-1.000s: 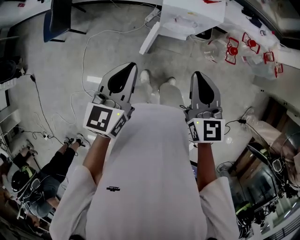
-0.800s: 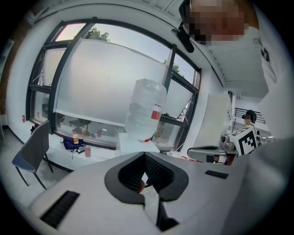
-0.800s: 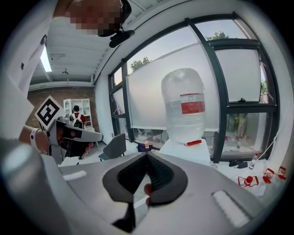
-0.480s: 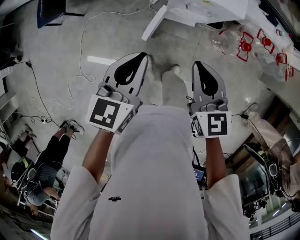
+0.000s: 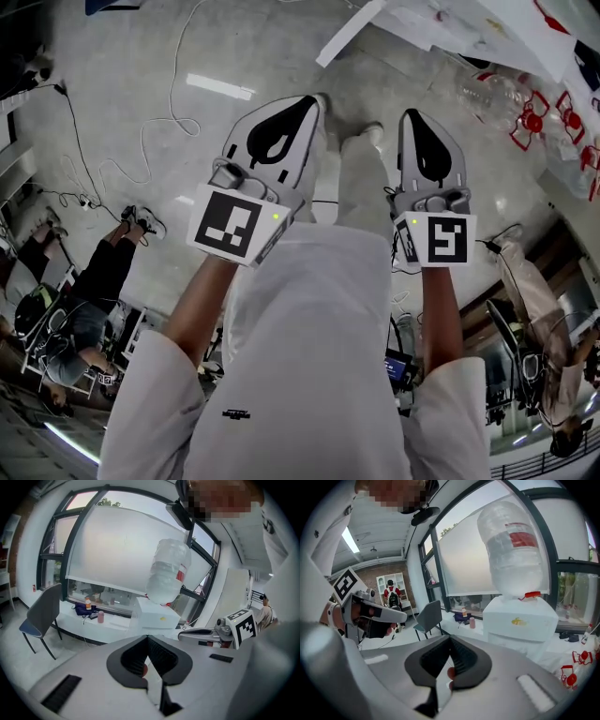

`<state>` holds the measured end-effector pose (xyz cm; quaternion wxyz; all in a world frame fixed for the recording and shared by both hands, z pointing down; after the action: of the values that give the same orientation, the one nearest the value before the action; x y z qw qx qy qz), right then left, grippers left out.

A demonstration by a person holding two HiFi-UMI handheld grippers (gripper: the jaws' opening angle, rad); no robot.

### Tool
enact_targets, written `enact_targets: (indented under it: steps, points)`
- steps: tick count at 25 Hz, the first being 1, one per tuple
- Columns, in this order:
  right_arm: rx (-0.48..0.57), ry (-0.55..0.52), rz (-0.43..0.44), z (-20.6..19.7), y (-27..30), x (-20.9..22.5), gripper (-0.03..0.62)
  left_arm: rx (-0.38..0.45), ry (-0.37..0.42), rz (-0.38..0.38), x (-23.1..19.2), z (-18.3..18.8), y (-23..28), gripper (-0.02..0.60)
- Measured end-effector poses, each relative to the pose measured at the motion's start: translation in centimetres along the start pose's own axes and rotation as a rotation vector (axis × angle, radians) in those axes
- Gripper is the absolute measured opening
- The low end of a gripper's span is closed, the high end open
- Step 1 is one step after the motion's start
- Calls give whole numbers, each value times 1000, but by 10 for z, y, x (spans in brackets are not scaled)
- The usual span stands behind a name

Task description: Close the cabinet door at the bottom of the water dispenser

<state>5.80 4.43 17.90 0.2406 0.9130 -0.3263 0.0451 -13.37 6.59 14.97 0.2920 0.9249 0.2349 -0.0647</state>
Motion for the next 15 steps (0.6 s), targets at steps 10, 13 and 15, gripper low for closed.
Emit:
enact_targets:
  steps: [10, 13, 15]
  points:
    - [-64, -23, 5, -54, 57, 10, 37, -13, -65, 77, -43, -59, 33, 2]
    - [-94, -8, -8, -75, 67, 17, 37, -40, -64, 75, -50, -74, 42, 2]
    - [-110, 0, -9, -87, 74, 19, 37, -44, -72, 71, -53, -82, 48, 2]
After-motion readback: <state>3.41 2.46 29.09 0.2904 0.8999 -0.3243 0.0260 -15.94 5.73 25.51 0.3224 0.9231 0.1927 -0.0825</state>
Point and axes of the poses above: the fingertips, and each gripper's own axes: y forward along the fingers, x to its right, z out of its top, the point moved 7 cm from there along -y, backward along the fingers, and after that the axes turned 4 degrees about y, right-handed, at the moved point
